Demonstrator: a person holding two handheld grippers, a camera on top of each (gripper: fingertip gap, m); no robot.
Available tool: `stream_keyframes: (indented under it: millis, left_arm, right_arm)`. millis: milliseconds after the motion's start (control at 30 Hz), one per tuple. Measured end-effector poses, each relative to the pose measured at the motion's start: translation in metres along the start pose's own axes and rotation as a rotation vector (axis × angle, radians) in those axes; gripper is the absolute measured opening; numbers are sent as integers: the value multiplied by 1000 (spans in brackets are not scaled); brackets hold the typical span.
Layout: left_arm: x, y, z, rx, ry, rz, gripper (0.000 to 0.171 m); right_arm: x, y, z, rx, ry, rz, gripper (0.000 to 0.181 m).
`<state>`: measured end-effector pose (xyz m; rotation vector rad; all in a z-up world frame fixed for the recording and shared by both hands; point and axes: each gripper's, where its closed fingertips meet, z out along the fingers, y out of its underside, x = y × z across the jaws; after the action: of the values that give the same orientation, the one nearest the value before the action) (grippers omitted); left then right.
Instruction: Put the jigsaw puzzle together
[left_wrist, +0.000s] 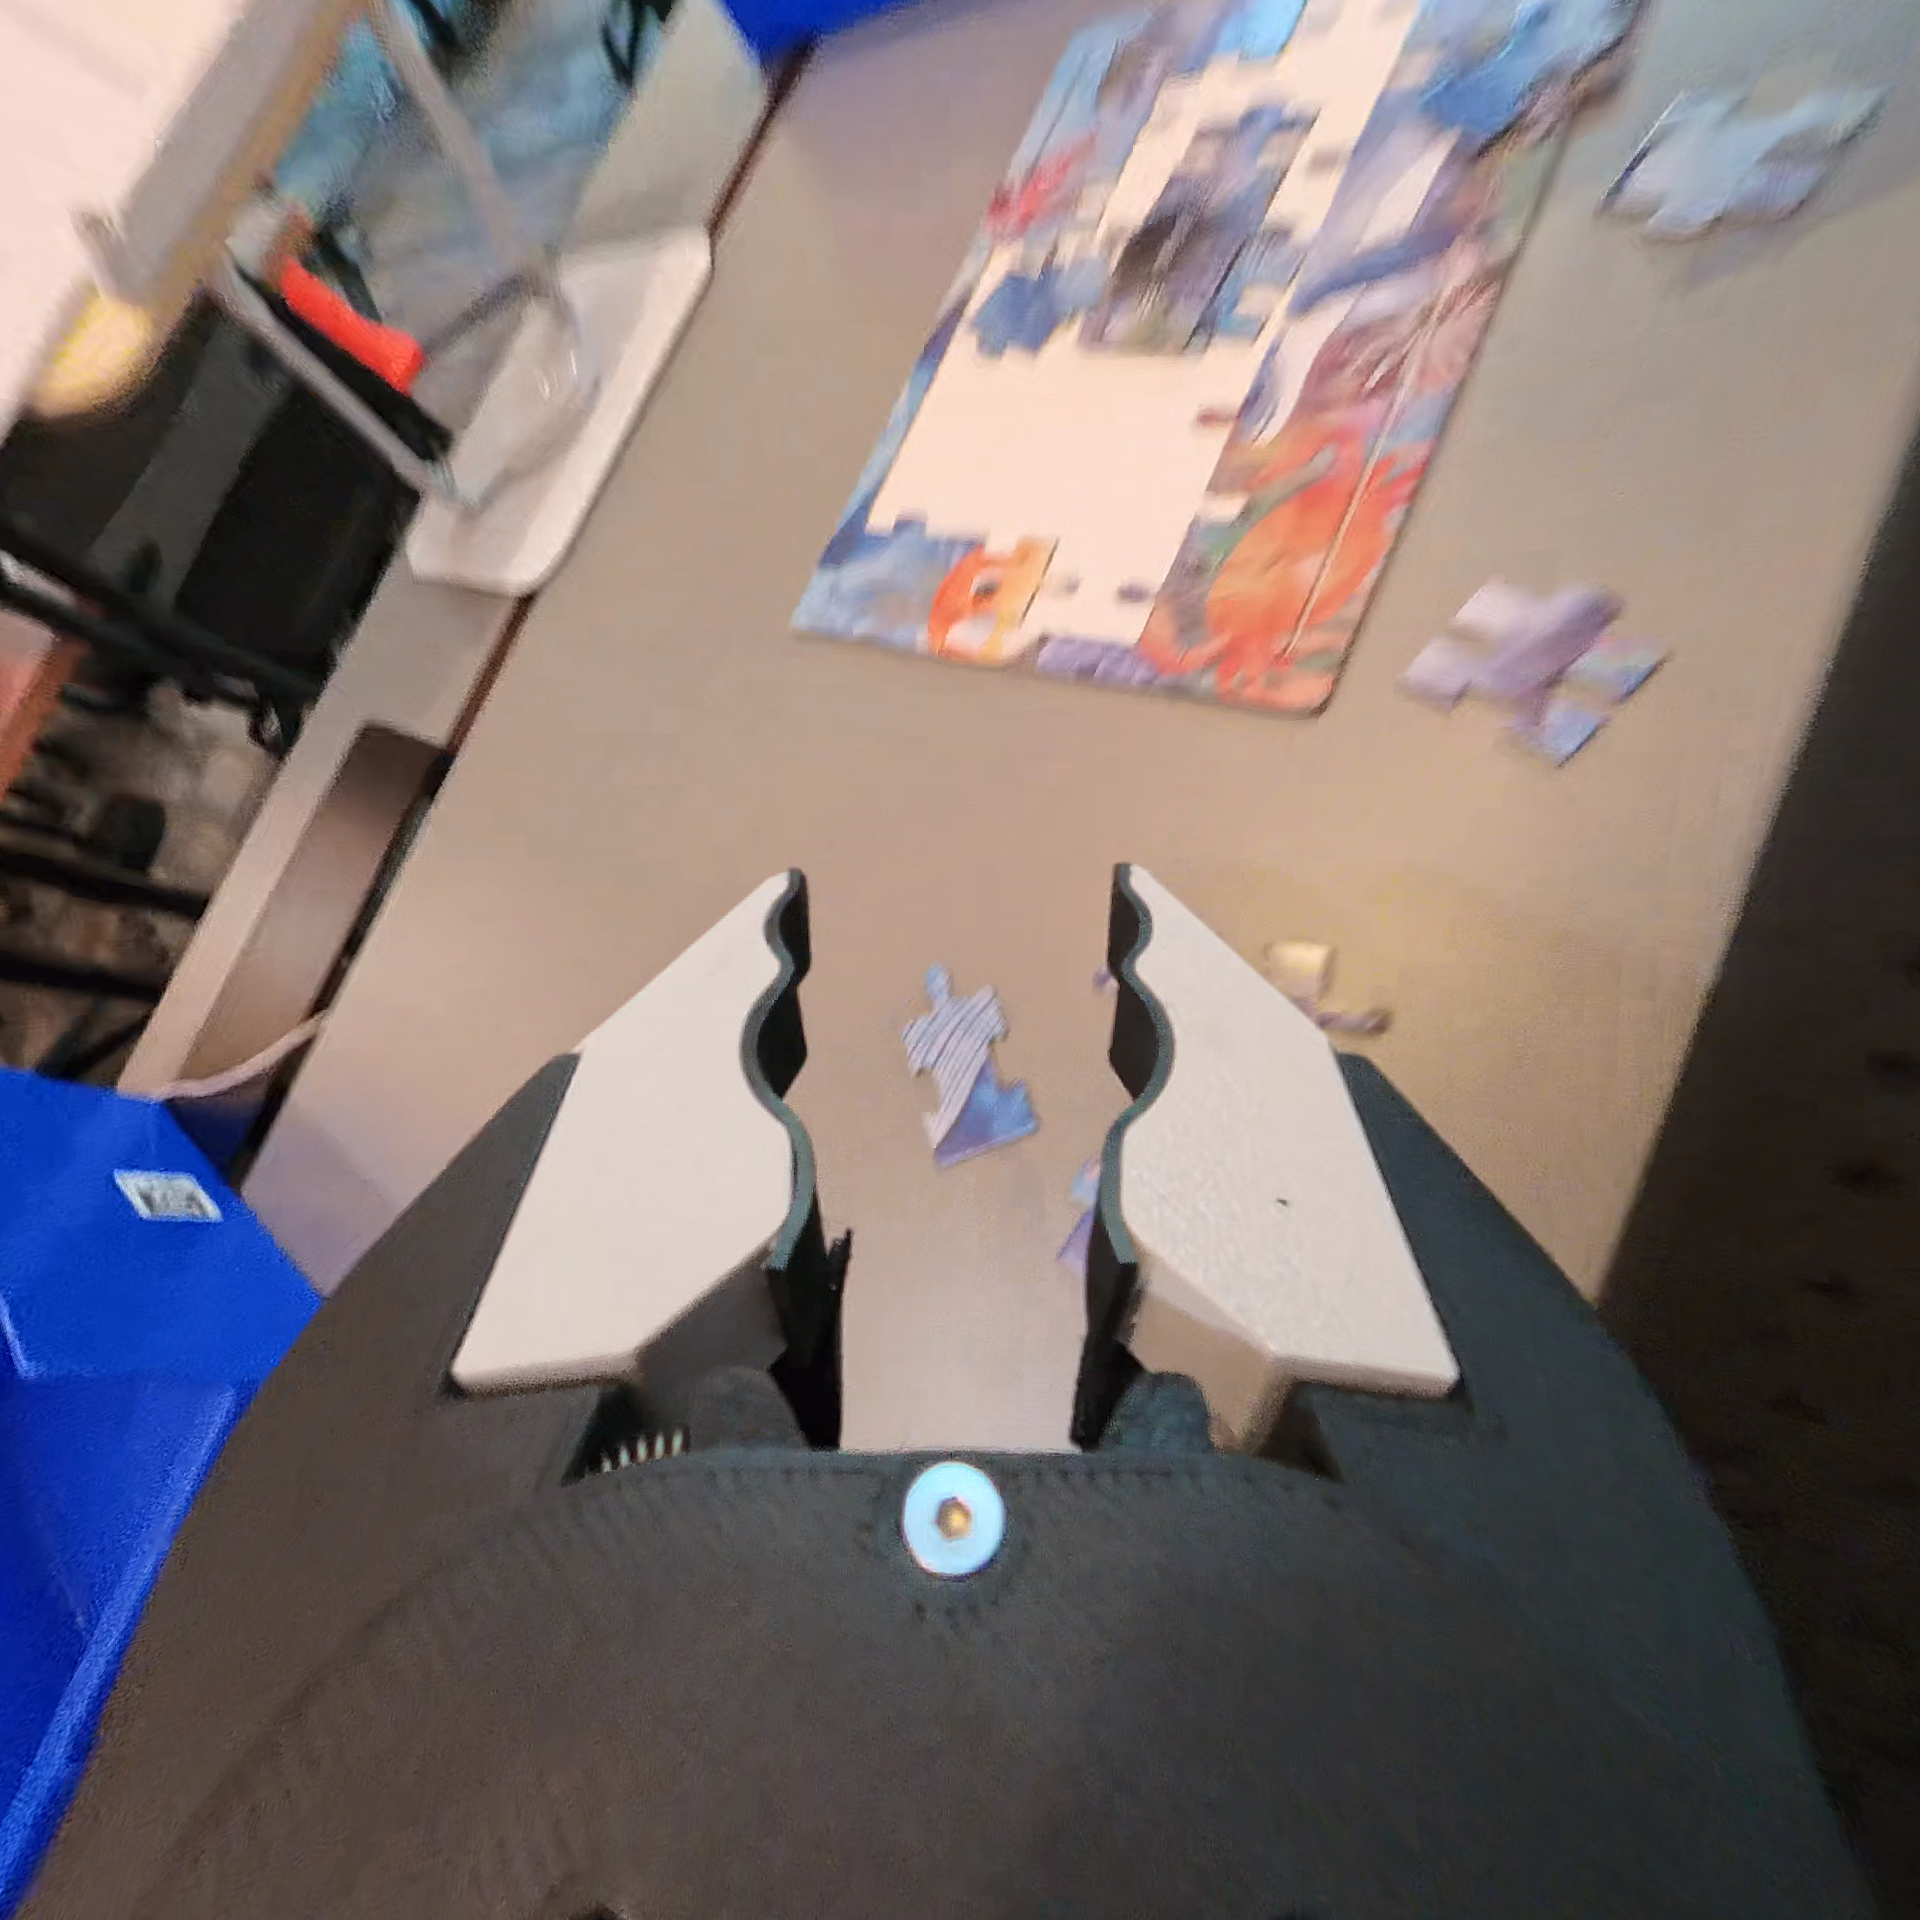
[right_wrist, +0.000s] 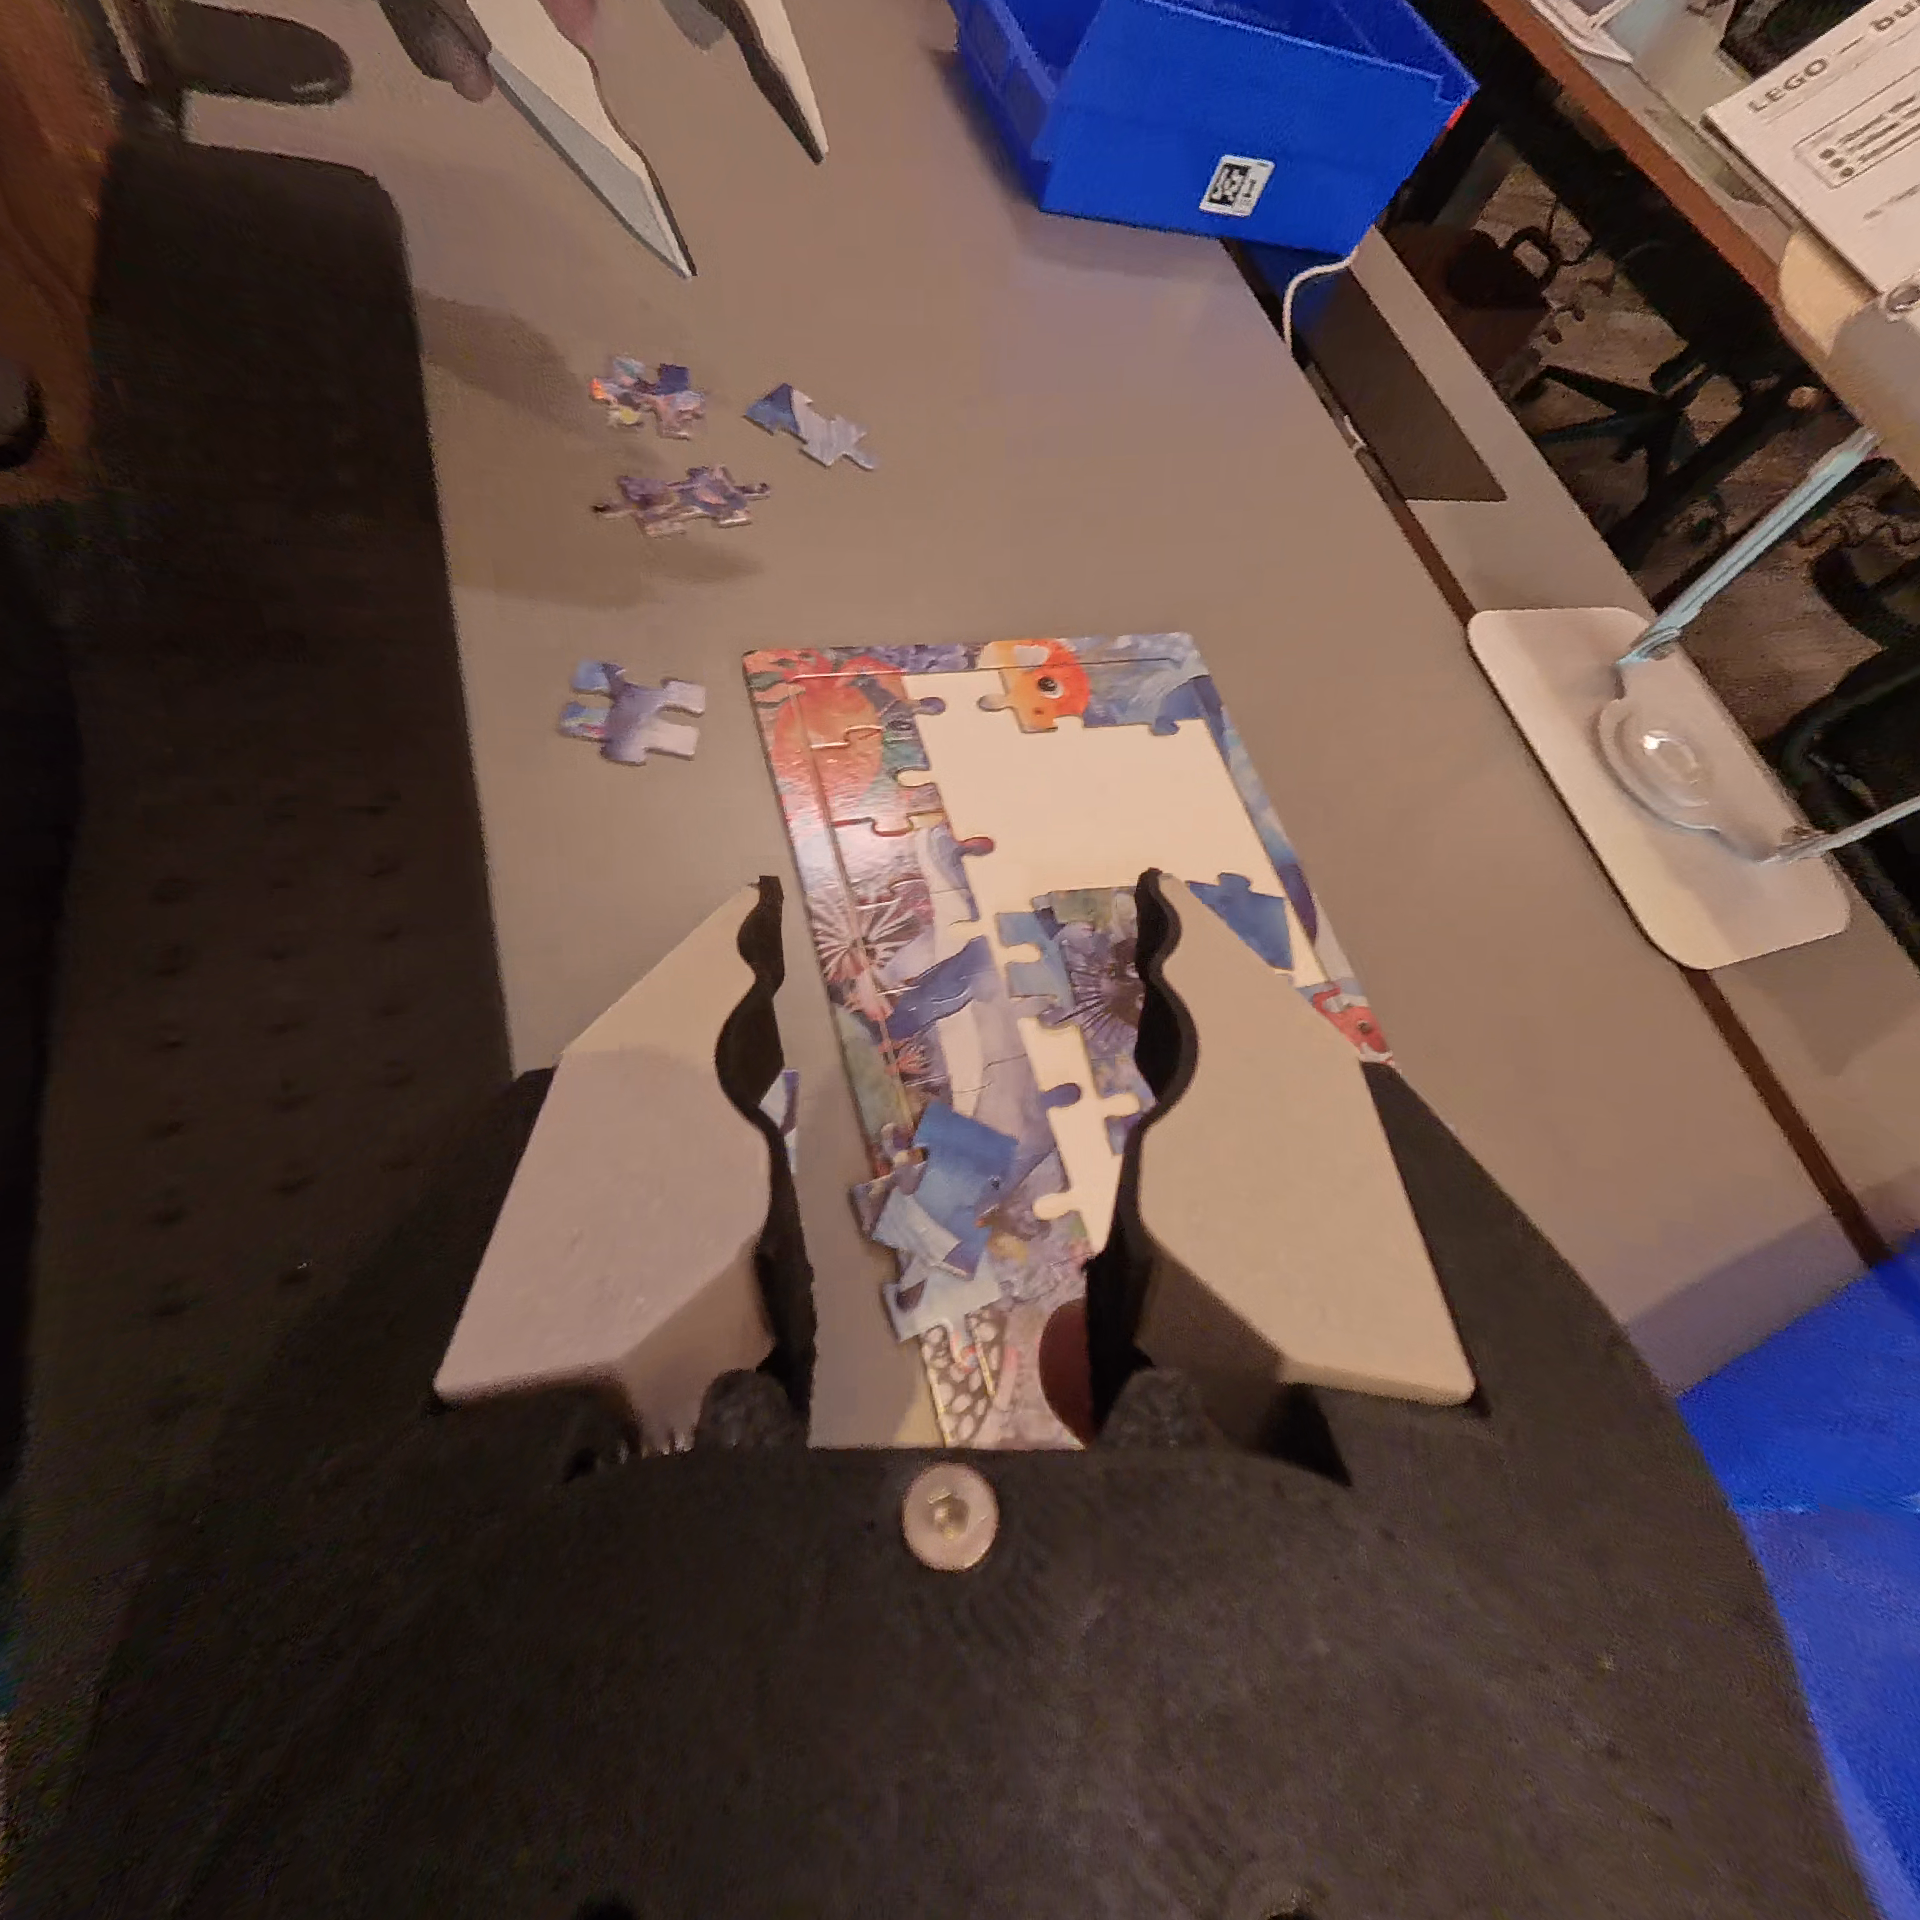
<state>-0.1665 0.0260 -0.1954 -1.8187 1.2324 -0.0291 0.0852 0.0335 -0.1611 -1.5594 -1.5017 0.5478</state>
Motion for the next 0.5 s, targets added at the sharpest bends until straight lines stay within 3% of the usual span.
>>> stream_keyframes:
  millis: [233, 333, 500]
  left_arm:
    - [-8, 81, 31, -226, 149, -103, 61]
    - [-5, 74, 45, -184, 181, -117, 59]
    - [2, 29, 79, -87, 254, -74, 53]
  right_arm:
    - [15, 8, 31, -88, -3, 13, 66]
    - [23, 27, 38, -160, -5, 59, 65]
    - [49, 57, 58, -227, -38, 136, 61]
